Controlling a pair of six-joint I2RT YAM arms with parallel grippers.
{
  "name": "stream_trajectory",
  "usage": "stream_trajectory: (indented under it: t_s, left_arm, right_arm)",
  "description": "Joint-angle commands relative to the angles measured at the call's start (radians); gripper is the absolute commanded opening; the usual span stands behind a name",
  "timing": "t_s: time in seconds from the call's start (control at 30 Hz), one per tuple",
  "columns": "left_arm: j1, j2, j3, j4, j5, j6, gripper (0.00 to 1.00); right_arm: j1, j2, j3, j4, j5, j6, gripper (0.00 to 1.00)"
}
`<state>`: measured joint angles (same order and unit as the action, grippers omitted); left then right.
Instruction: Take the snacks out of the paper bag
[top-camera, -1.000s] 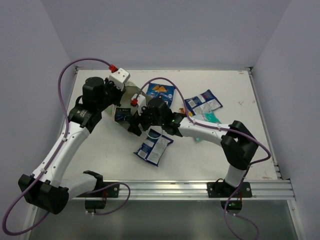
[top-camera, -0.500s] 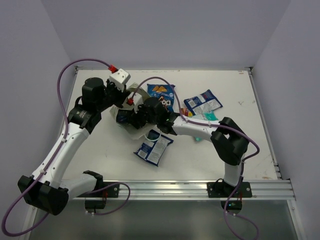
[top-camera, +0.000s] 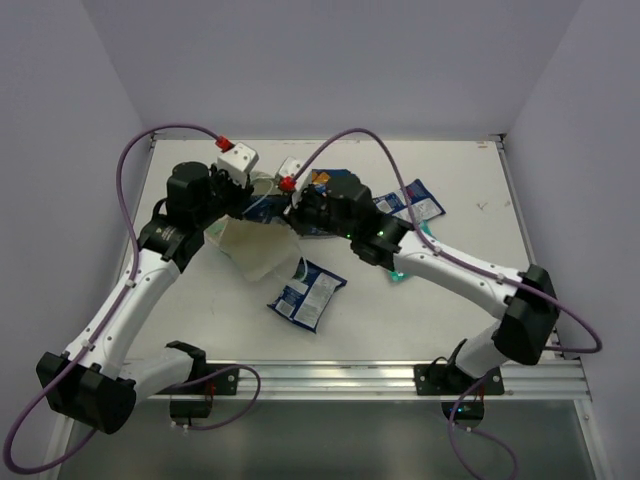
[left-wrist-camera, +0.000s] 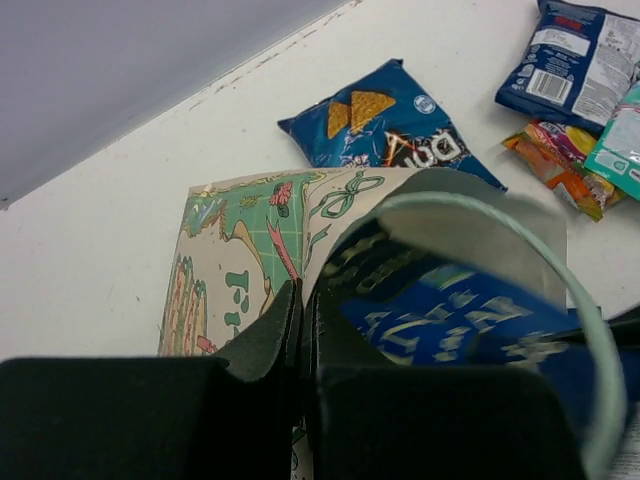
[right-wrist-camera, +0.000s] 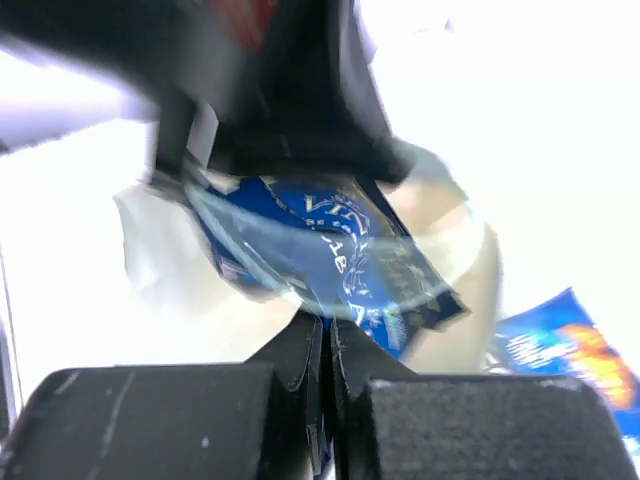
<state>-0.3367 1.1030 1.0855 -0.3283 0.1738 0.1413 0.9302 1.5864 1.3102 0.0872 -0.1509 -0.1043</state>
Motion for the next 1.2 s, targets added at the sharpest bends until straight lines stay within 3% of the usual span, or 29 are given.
stream_trajectory:
  t_s: [0.0,0.3,0.43,0.67,0.93,1.17]
  left_arm:
    - [-0.004,-0.003,-0.009,0.057,-0.046,-0.003,0.0]
    - [-0.002,0.0,-0.004,0.078,-0.112,0.001,0.0]
    - [-0.002,-0.02,-0.016,0.092,-0.083,0.021,0.0]
    - [-0.002,-0.071,-0.029,0.103,-0.007,0.06,0.0]
    - [-0.002,-0.114,-0.05,0.051,0.138,0.164,0.0]
    - [-0.002,-0.129,-0.038,0.018,0.092,0.158,0.0]
  right_arm:
    - [-0.001,-0.161,0.083,0.002,-0.012,-0.089,0.0]
    - [-0.019,-0.318,0.155,-0.024,0.141,-0.233,0.0]
    - [-0.083,-0.374,0.141,-0.027,0.229,-0.258,0.0]
    - [-0.426,-0.413,0.014,-0.055,0.339,-0.206,0.0]
    - [-0.77,-0.2,-0.108,0.035,0.477,-0.156,0.0]
    - [-0.867,0.059,0.009,0.115,0.735,-0.144,0.0]
